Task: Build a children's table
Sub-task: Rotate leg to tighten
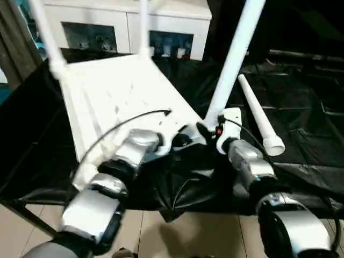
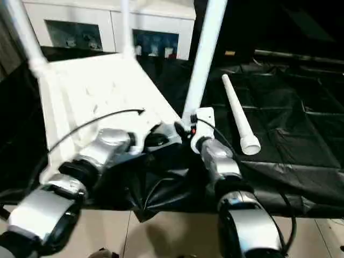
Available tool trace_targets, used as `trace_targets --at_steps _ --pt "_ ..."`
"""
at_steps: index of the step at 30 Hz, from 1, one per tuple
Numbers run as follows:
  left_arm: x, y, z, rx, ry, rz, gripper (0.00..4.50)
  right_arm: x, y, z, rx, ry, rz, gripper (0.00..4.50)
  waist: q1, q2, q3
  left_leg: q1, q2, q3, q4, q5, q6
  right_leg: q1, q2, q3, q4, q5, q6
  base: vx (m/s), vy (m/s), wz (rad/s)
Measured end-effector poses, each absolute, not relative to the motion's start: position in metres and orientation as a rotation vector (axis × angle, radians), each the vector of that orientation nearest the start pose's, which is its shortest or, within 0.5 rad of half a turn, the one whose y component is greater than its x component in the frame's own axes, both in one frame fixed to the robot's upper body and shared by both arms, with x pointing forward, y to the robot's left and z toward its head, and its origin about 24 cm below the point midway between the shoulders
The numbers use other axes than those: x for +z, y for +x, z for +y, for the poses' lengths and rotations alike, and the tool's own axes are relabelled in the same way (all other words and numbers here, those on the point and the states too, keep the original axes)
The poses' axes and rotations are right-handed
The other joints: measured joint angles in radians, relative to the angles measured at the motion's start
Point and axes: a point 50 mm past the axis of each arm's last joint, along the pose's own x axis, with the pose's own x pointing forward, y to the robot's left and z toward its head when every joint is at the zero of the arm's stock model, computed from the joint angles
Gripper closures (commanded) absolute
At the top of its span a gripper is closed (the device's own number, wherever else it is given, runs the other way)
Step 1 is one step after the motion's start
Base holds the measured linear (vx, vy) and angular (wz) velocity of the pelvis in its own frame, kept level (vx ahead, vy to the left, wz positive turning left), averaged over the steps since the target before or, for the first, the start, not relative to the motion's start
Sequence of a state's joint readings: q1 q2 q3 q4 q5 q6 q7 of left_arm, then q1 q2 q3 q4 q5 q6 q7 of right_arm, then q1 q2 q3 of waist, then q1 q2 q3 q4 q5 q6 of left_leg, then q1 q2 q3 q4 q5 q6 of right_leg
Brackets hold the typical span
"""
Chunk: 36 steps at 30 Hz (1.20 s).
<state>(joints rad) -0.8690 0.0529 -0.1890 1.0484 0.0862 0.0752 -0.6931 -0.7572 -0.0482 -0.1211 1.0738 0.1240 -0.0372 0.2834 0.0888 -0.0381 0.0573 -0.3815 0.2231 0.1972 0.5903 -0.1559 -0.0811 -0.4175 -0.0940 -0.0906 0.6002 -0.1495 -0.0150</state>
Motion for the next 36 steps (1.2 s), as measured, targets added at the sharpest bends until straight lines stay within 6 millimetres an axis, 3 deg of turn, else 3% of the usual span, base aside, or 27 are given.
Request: trace_targets --at_steps 5,11,22,29,30,36 --pt "0.053 0.362 0.063 -0.942 0.306 0.385 4.50 0.032 0.364 -0.114 0.367 0.137 0.276 0.82 -0.003 0.000 0.000 0.000 0.000 0.000 0.000 0.000 0.000 -0.001 0.000 0.000 0.000 0.002 -0.002 0.000 0.000 0.00" --pt "0.055 0.359 0.089 -1.039 0.344 0.376 4.50 0.032 0.358 -0.117 0.594 0.103 0.270 0.82 -0.005 0.000 0.000 0.000 0.000 -0.001 -0.003 0.000 0.000 -0.002 0.001 -0.001 0.000 0.000 0.002 0.000 0.000 0.00" --pt "0.059 0.339 0.120 -1.358 0.378 0.391 4.50 0.041 0.335 -0.139 1.106 -0.090 0.310 0.82 0.028 0.001 0.001 -0.003 0.001 0.002 -0.001 0.000 0.000 -0.001 0.000 -0.001 -0.004 0.002 -0.003 0.000 0.000 0.00" --pt "0.059 0.335 0.124 -1.416 0.374 0.408 4.50 0.042 0.331 -0.143 1.195 -0.109 0.331 0.82 0.030 0.001 0.001 -0.002 0.001 0.001 -0.001 0.000 0.000 0.000 0.000 -0.001 -0.002 0.002 -0.003 0.000 0.000 0.00" --pt "0.059 0.334 0.124 -1.417 0.374 0.408 4.50 0.042 0.330 -0.143 1.199 -0.108 0.333 1.07 0.030 0.001 0.001 -0.002 0.001 0.001 -0.001 0.000 0.000 0.000 0.000 -0.001 -0.002 0.002 -0.003 0.000 0.000 0.00" --pt "0.060 0.333 0.125 -1.429 0.378 0.406 4.50 0.044 0.329 -0.143 1.227 -0.098 0.347 1.54 0.031 0.001 0.001 -0.002 0.001 0.001 -0.001 0.000 0.000 -0.001 0.000 -0.001 -0.002 0.002 -0.003 0.000 0.000 0.00"
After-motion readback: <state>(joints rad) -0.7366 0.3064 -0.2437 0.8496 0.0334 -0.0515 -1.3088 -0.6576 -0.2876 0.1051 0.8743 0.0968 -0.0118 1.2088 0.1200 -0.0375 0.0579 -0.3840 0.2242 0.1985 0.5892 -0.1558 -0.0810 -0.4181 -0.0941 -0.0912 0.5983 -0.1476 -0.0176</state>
